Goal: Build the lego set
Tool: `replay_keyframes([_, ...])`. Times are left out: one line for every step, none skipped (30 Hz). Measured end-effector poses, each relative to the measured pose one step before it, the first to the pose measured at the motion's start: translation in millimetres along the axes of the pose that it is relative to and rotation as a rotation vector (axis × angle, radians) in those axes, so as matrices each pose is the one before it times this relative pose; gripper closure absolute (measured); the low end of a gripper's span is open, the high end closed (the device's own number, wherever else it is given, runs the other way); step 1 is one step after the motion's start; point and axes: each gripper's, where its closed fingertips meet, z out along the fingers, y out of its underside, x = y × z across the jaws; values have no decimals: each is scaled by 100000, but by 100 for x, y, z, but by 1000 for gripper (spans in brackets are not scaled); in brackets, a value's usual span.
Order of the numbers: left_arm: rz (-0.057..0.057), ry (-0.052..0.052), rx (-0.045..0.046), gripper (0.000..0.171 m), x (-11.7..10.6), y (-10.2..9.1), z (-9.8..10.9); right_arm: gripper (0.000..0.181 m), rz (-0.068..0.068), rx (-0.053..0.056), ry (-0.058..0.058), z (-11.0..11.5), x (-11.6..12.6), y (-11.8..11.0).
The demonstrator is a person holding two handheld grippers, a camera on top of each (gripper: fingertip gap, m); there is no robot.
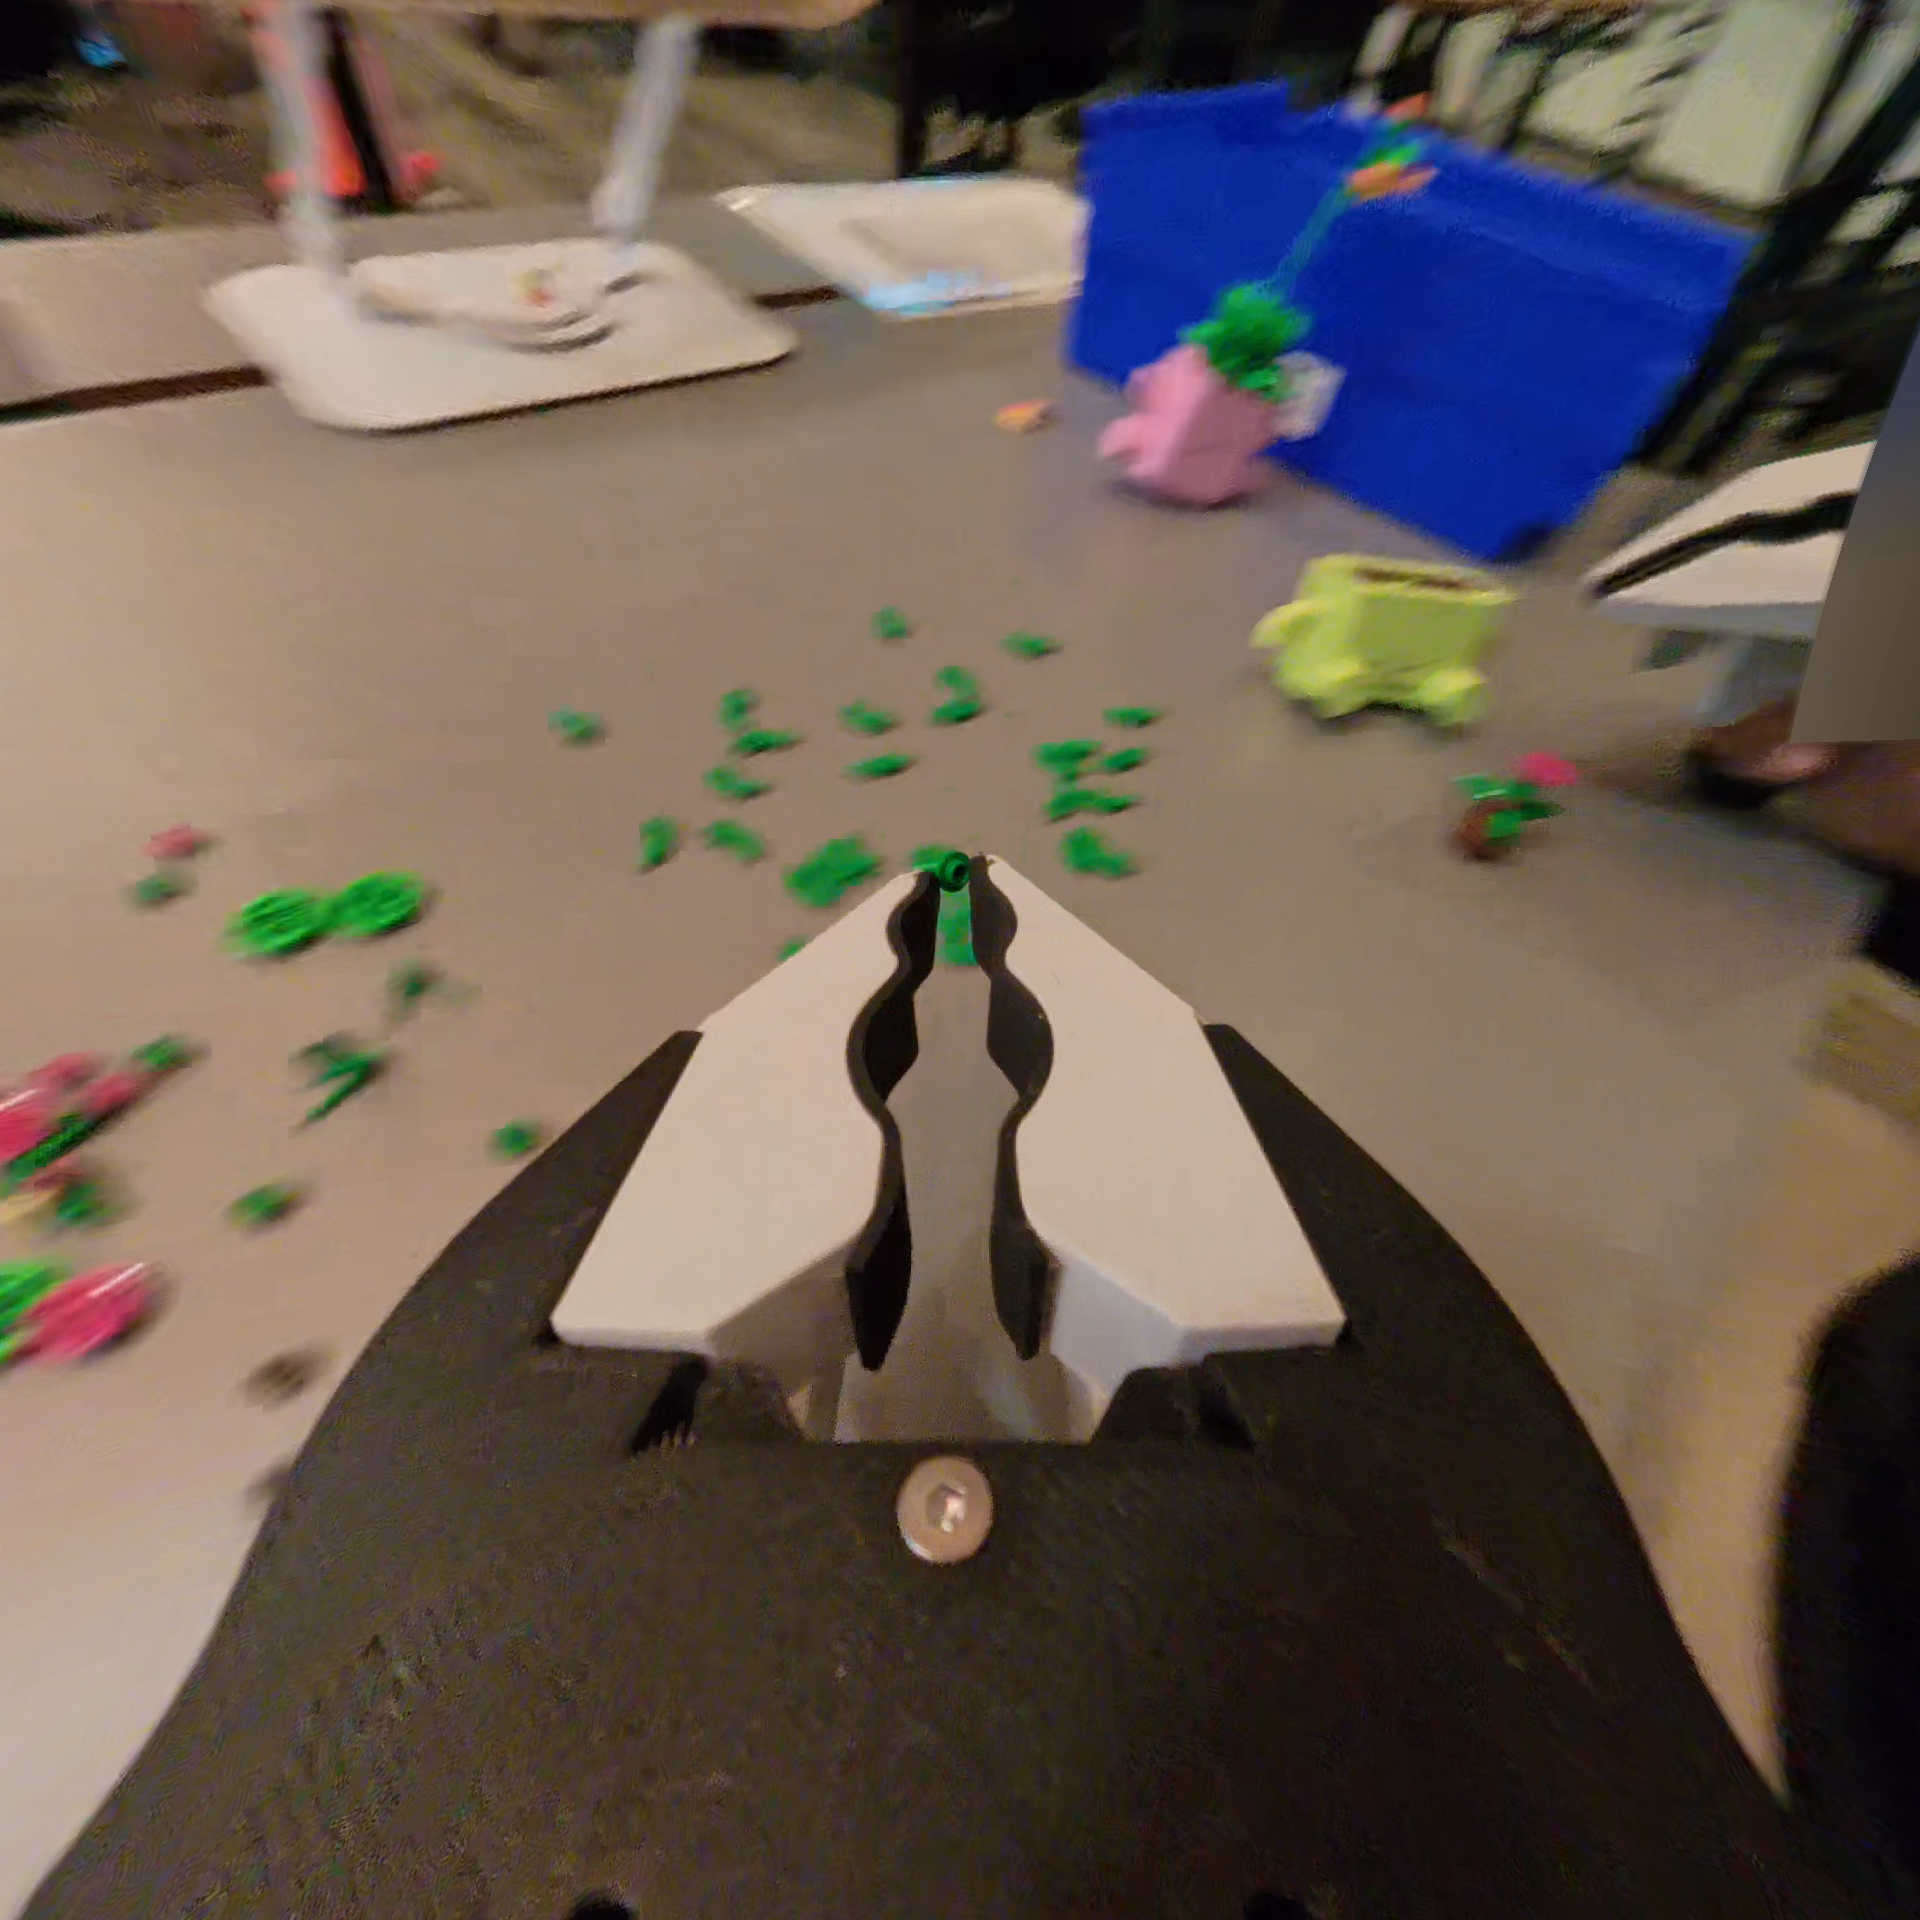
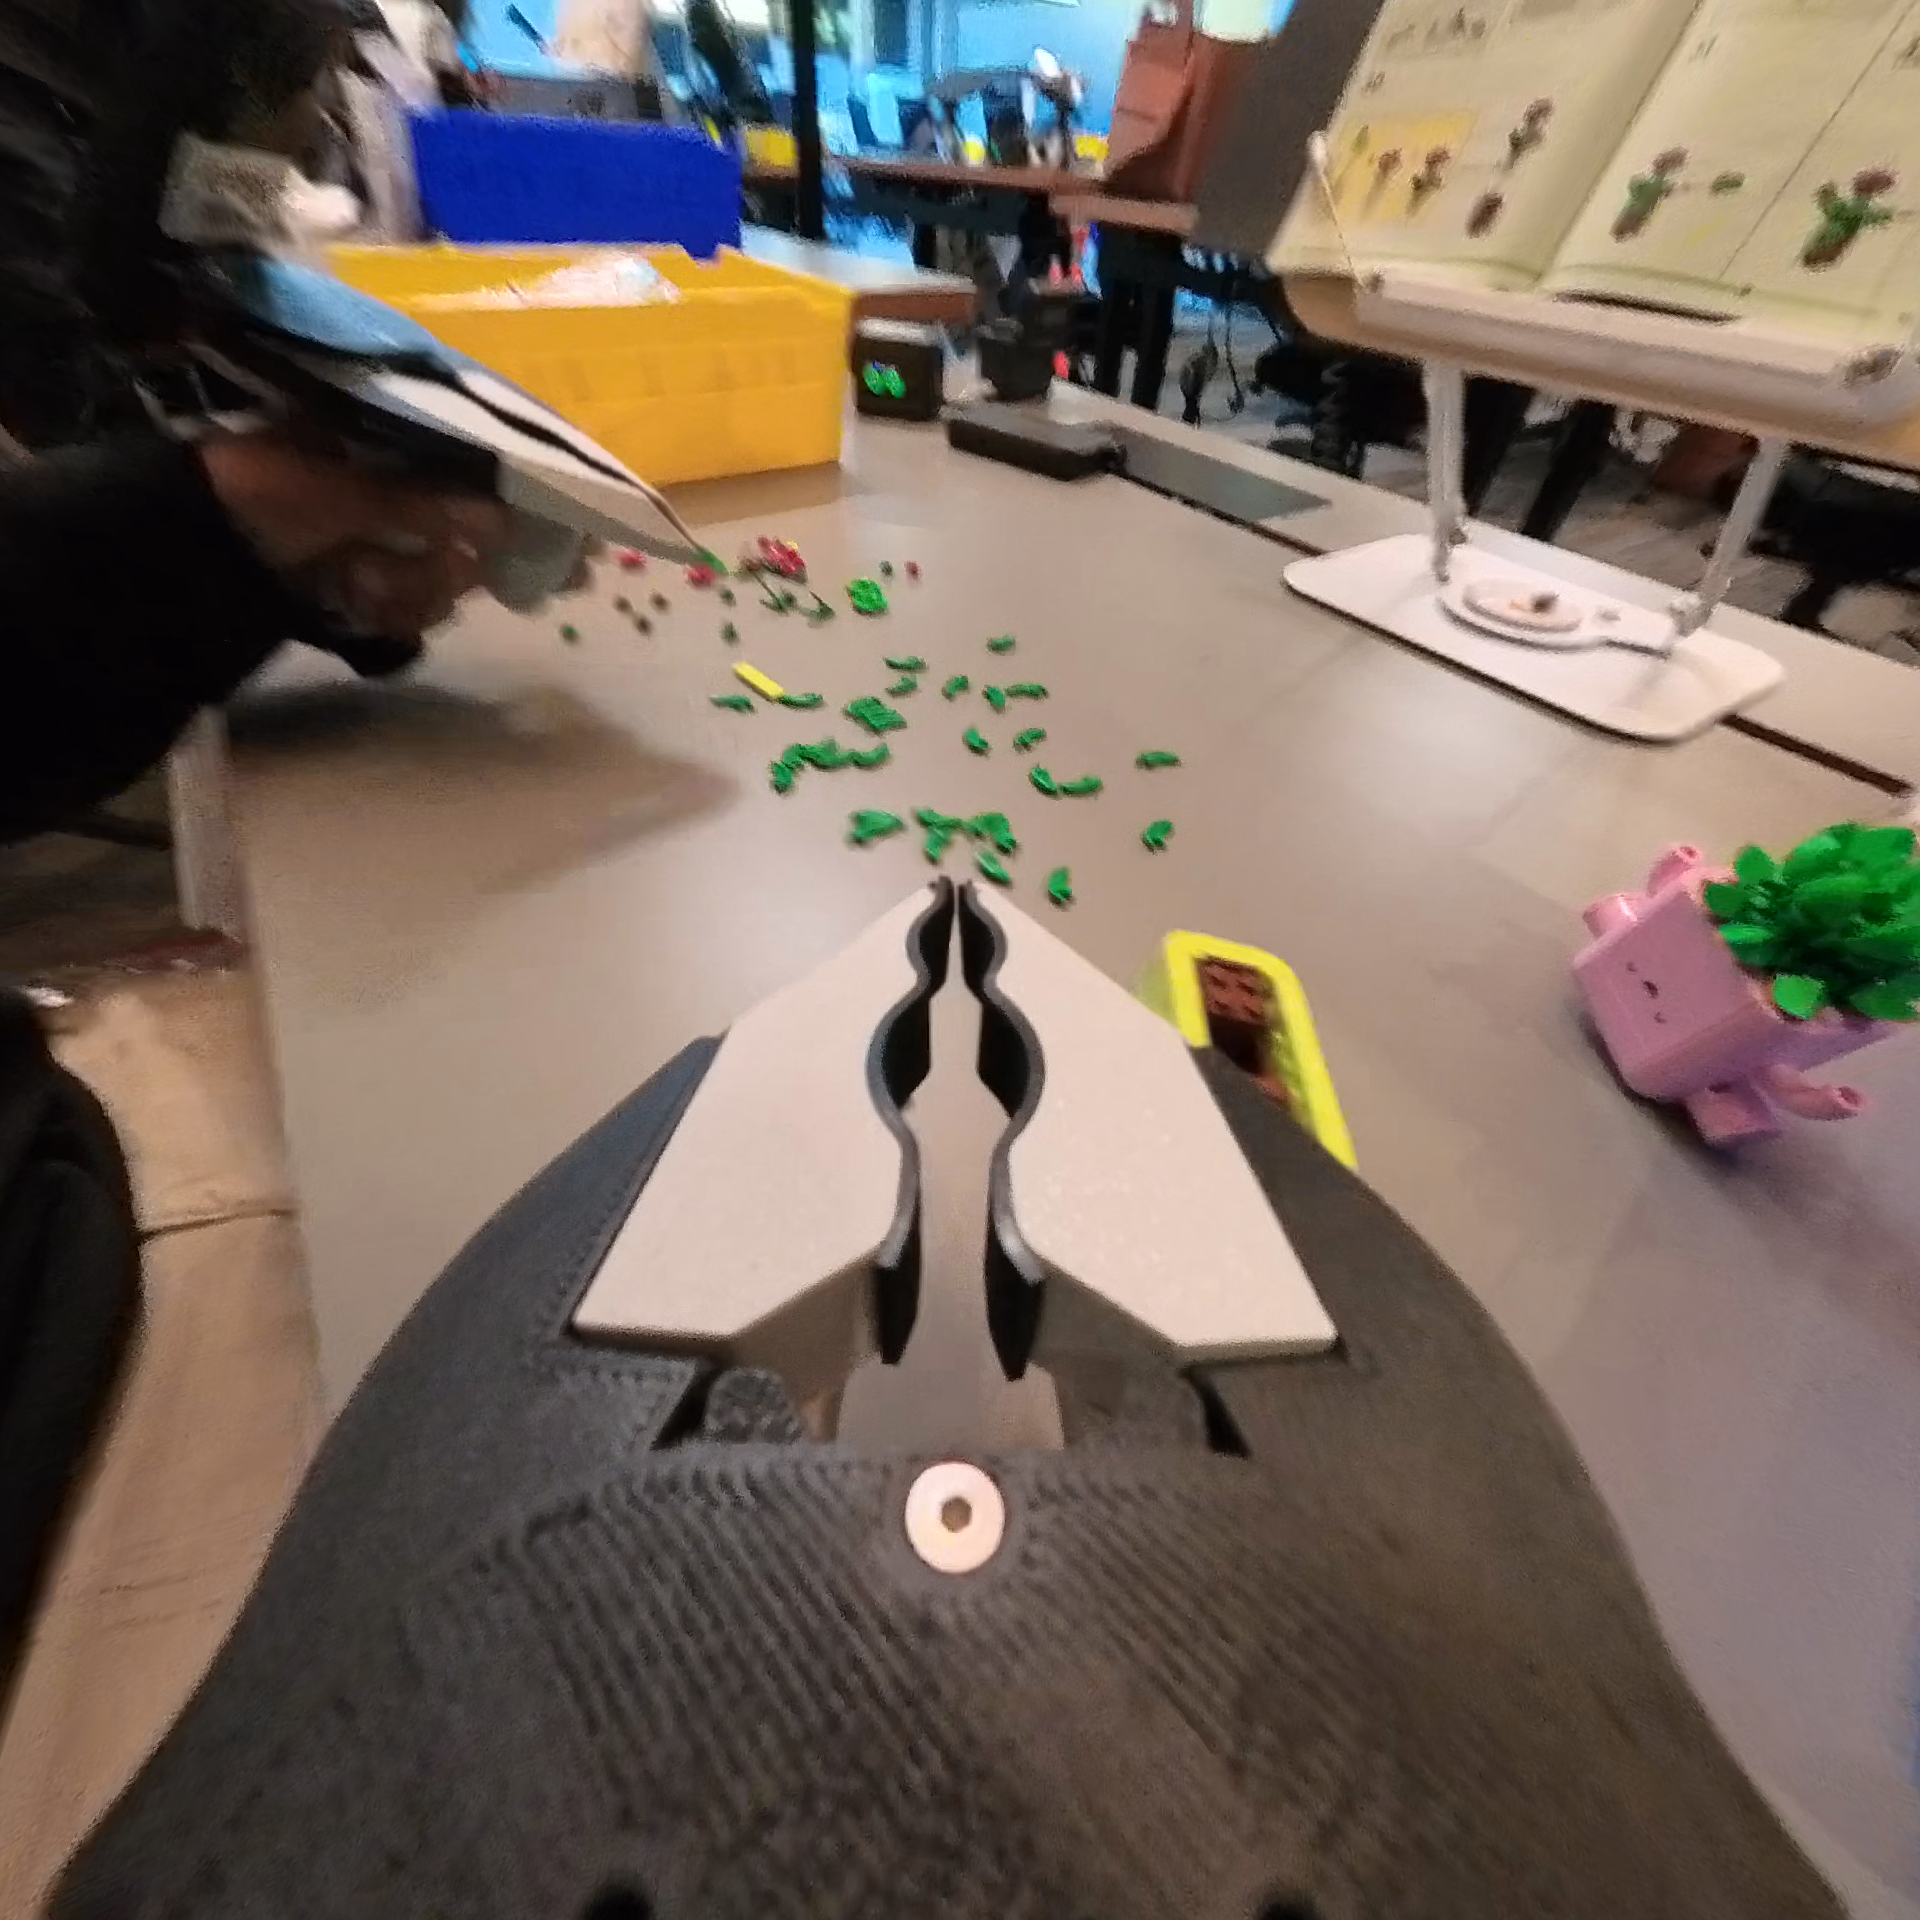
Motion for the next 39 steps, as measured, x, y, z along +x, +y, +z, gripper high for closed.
replay_keyframes([388, 7044, 1640, 166, 2431, -534, 788, 179, -84, 2634, -4322, 38, -1173, -605])
replay_keyframes([-422, 9393, 1071, 166, 2677, -385, 871, 175, -1394, 972, -3764, 129, -1110, -424])
replay_keyframes([-1314, 9188, 615, 166, 2498, -227, 952, 172, -3245, -291, -2001, 184, -879, -282])
replay_keyframes([-1689, 7726, 549, 166, 2092, -103, 994, 170, -4979, -639, -857, 170, -743, -176])
replay_keyframes([-2044, 6497, 187, 166, 1714, 61, 980, 170, -6097, -671, -131, 129, -651, -100])
replay_keyframes([-2474, 5539, -306, 166, 1353, 198, 922, 170, -6501, -739, 452, 84, -573, 24])
replay_keyframes([-2649, 4403, -719, 166, 977, 305, 808, 171, -6342, -725, 527, 33, -526, 117])
replay_keyframes([-2660, 3424, -600, 166, 655, 322, 676, 172, -5699, -927, 418, 24, -492, 206])
replay_keyframes([-2310, 2517, -981, 166, 384, 365, 517, 171, -4783, -1424, 282, 17, -417, 313])
replay_keyframes([-1785, 2344, -1472, 166, 269, 394, 359, 171, -3796, -1829, 125, 22, -345, 366])
replay_keyframes([-1743, 2486, -1565, 166, 241, 358, 254, 171, -2841, -1863, 33, 28, -228, 365])
replay_keyframes([-1670, 2245, -1226, 166, 190, 259, 169, 171, -1877, -1557, 224, 28, -119, 293])
replay_keyframes([-1386, 1598, -633, 166, 99, 161, 124, 171, -932, -790, 123, 15, -58, 163])
replay_keyframes([-1111, 1186, -430, 166, 59, 114, 104, 171, -134, 245, -612, 11, -121, -10])
replay_keyframes([-877, 430, -366, 166, -43, 101, 78, 171, 490, 807, -945, 5, -140, -107])
replay_keyframes([-409, 292, -245, 166, -17, 77, 72, 171, 718, 815, -980, 26, -125, -106])
replay_keyframes([-262, 484, -131, 166, 17, 69, 42, 172, 540, 394, -954, 48, -122, -47])
replay_keyframes([-362, 476, -216, 166, 28, 73, 34, 172, 207, -94, -573, 71, -79, 33])
replay_keyframes([-377, 278, -83, 166, 0, 41, -4, 172, -61, -173, -362, 78, -75, 52])
replay_keyframes([-478, 180, 50, 167, -49, 25, -20, 174, -151, -47, -144, 64, -41, 28])
replay_keyframes([-701, 346, 240, 167, -28, 9, -48, 174, -42, 95, 20, 52, -4, 15])
replay_keyframes([-934, 822, 311, 167, 17, -14, -53, 174, 270, 371, -193, 21, -15, -34])
replay_keyframes([-974, 1150, 403, 167, 66, -36, -72, 175, 637, 590, -432, 7, -26, -77])
replay_keyframes([-963, 1307, 475, 167, 83, -30, -53, 175, 839, 688, -546, -11, -30, -94])
replay_keyframes([-1017, 1390, 591, 167, 106, -54, -59, 176, 863, 831, -503, -21, -18, -129])
replay_keyframes([-1149, 1412, 783, 167, 111, -61, -64, 176, 879, 872, -420, -23, -20, -130])
replay_keyframes([-1254, 1234, 886, 167, 86, -73, -48, 176, 847, 754, -343, -18, -6, -118])
replay_keyframes([-1331, 1257, 723, 166, 86, -52, -42, 176, 639, 634, -282, -8, -3, -94])
replay_keyframes([-1213, 1027, 528, 166, 64, -30, -34, 176, 386, 407, -214, -15, -12, -70])
replay_keyframes([-977, 549, 315, 166, 12, -18, -28, 176, 120, 69, -116, 10, -1, -11])
replay_keyframes([-700, 297, 65, 167, -11, 12, -19, 176, -162, -93, 15, 16, -21, 3])
replay_keyframes([-454, 213, -35, 167, -6, 15, -23, 176, -386, -150, 146, 28, -15, 5])
replay_keyframes([-319, 117, -229, 167, 1, 36, -1, 176, -574, -382, 165, 27, -28, 31])
replay_keyframes([-222, 218, -543, 167, 21, 84, 34, 176, -755, -769, 47, 59, -60, 77])
replay_keyframes([-82, 159, -796, 167, 36, 126, 78, 175, -980, -1191, -17, 95, -94, 153])
replay_keyframes([-110, -532, -984, 167, -48, 157, 90, 175, -1323, -1475, 235, 108, -83, 189])
replay_keyframes([65, -1091, -324, 167, -148, 41, 52, 175, -1580, -1240, 714, 47, -4, 135])
replay_keyframes([120, -84, 204, 167, -3, -37, -7, 176, -1219, -521, 837, -6, 37, 19])
replay_keyframes([58, 223, 523, 167, 29, -74, -27, 176, -316, 7, 549, -15, 52, -46])
